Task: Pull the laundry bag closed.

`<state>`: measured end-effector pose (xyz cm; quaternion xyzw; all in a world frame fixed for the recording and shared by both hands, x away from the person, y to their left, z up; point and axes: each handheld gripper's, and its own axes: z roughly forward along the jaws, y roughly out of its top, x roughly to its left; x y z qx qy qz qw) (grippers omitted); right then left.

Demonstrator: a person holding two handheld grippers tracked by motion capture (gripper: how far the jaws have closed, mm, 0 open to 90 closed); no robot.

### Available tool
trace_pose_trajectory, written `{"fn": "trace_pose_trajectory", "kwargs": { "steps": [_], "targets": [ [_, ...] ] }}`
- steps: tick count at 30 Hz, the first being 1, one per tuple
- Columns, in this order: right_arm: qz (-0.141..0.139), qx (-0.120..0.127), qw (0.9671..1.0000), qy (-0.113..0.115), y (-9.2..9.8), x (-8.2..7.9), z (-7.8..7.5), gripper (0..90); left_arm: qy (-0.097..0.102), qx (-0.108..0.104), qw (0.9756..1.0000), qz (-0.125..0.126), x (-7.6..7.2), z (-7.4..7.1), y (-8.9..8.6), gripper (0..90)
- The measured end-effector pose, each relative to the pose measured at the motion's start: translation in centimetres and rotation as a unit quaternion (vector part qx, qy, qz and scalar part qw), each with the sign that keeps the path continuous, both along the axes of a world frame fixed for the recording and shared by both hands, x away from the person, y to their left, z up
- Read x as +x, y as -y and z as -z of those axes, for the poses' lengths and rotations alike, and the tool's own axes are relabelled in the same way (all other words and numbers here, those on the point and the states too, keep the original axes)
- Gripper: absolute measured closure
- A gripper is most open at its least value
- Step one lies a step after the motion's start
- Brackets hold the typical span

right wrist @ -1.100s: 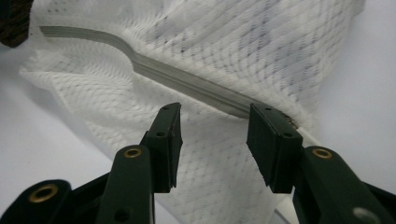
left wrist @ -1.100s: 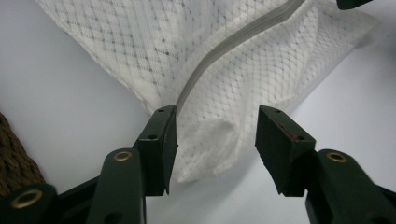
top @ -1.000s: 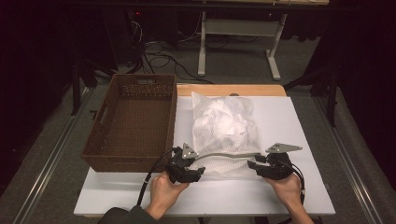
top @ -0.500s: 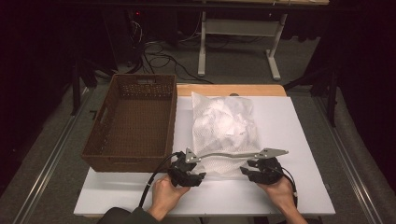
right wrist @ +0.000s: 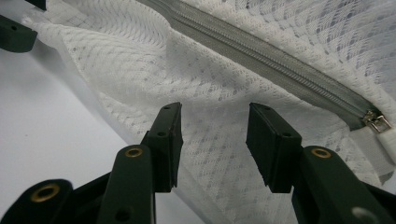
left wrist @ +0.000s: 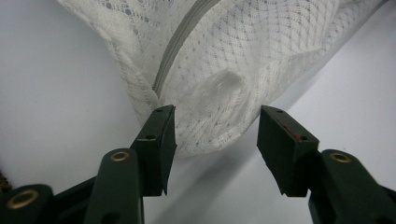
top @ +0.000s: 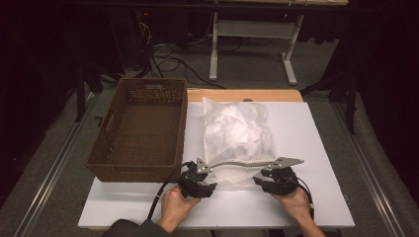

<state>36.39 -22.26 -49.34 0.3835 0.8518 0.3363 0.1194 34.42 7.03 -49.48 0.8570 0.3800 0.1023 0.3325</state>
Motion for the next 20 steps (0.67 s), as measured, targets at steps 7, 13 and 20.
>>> {"fn": "trace_pose_trajectory", "kwargs": {
  "steps": [7, 13, 20],
  "targets": [
    [0.004, 0.006, 1.0, -0.005, 0.25, 0.2, 0.37, 54.9, 0.002, 0.004, 1.0, -0.004, 0.1, 0.16, -0.1, 45.5],
    [0.001, 0.009, 1.0, -0.001, 0.24, 0.02, 0.36, 54.2, 0.002, 0.001, 0.9999, -0.01, 0.28, 0.21, -0.31, 45.0],
    [0.001, 0.012, 0.9999, 0.001, 0.38, 0.1, 0.28, 53.9, 0.002, 0.005, 0.9999, -0.01, 0.36, 0.35, -0.3, 44.5]
  ]
}}
